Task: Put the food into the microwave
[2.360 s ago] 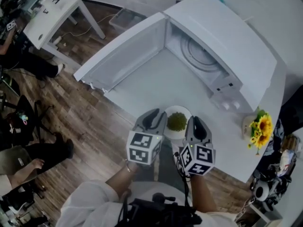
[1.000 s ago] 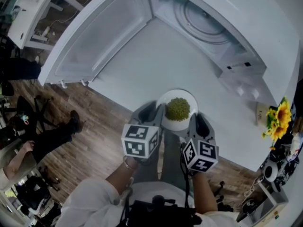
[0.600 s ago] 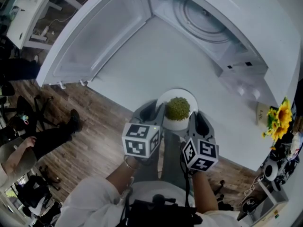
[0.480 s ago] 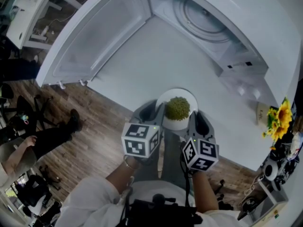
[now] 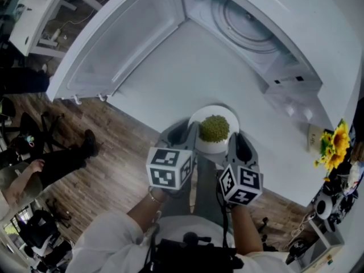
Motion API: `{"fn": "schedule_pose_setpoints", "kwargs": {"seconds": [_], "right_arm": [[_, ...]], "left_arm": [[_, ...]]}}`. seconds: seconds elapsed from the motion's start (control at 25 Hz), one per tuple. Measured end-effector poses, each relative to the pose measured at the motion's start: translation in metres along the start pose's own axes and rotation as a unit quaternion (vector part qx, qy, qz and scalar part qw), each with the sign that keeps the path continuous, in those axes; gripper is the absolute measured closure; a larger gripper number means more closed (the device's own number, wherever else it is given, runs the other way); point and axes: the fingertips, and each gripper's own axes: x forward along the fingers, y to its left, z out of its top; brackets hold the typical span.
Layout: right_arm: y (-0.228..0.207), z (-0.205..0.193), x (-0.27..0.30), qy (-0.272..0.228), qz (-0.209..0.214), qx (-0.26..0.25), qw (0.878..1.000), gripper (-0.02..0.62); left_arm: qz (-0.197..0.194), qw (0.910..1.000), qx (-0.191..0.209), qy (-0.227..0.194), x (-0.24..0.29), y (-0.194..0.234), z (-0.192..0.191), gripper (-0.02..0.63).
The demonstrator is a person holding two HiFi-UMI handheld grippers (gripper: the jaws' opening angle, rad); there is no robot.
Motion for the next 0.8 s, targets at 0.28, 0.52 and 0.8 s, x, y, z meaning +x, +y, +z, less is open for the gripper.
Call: {"fn": "schedule_pose_setpoints", "kwargs": {"seconds": [0.28,0.52,0.8], "right_arm": [[0.008,0.018,-0.006,-0.017,0.005,-0.006,1.000,0.532],[0.017,0.043,-0.015,-0.040,0.008,-0.013,0.999,0.534],[0.030,0.086,-0.030,-0.084,0.015,-0.021,0.996,0.535]], "left_arm": [[0.003,0.9999,-0.003,-0.016,-0.009,0.000,0.018,0.537],[0.003,0.9994,-0.006,-0.034,-0.023,-0.002,0.038,0.537],[0.001,0.9980,-0.001,-0.064,-0.043,-0.006,0.076,0.537]]}}
